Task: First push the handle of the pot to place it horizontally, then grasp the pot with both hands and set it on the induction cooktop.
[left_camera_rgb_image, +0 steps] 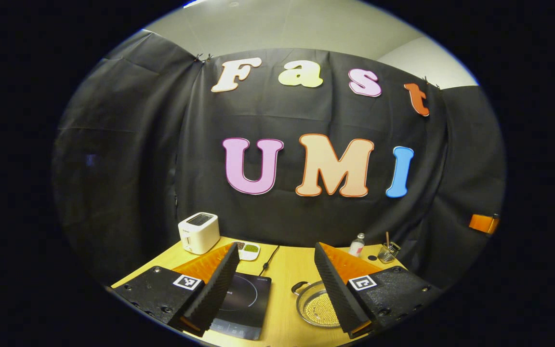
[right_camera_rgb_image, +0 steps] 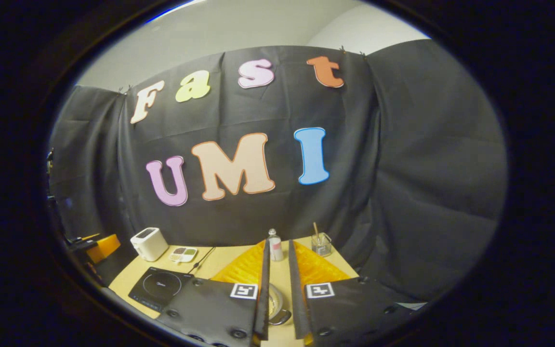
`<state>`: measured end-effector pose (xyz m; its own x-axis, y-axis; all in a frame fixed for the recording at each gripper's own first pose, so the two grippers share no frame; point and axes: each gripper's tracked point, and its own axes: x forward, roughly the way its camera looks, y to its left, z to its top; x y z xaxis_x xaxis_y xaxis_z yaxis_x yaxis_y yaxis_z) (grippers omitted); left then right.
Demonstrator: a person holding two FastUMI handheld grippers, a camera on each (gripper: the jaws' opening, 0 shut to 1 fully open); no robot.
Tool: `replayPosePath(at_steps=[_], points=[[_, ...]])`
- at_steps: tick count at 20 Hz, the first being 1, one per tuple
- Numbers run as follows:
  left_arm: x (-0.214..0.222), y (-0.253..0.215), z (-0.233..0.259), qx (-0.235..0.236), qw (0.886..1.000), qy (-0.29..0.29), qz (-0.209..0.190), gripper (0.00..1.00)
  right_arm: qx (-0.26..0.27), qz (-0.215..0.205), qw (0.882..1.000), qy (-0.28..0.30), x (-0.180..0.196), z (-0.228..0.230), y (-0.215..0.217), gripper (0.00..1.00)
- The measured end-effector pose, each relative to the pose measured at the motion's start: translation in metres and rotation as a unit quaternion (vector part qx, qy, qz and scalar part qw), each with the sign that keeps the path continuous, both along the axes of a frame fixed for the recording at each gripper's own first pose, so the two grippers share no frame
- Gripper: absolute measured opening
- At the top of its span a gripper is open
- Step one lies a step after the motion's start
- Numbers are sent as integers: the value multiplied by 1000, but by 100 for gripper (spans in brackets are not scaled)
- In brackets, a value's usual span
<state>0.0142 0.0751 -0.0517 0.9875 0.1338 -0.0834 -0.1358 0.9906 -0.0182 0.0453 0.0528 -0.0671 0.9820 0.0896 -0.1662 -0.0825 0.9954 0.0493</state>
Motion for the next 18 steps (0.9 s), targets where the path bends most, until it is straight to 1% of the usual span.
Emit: replayPosePath(at_steps=[1,2,5,8,9,10,14,18], points=[[1,4,-2,-1,1000,3,3,91,-4,-3,1000,3,1,-3,0,13],[1,6,-5,-2,1000,6,6,95,-12,-6,1000,6,3,-6,-1,12],[2,16,-11,-2,1000,15,12,95,-27,-8,999,16,5,-15,3,12],[3,26,-14,1,1000,19,15,95,-31,-13,999,35,7,-28,9,12],[3,29,-16,1,1000,21,15,95,-31,-15,999,42,6,-34,12,18],[3,33,-17,1,1000,23,14,95,-32,-17,998,50,5,-41,14,18],[2,45,-24,2,1000,28,9,95,-46,-27,995,89,-4,-74,20,18],[4,59,-29,10,999,33,-5,95,-36,-33,990,130,-18,-104,33,18]])
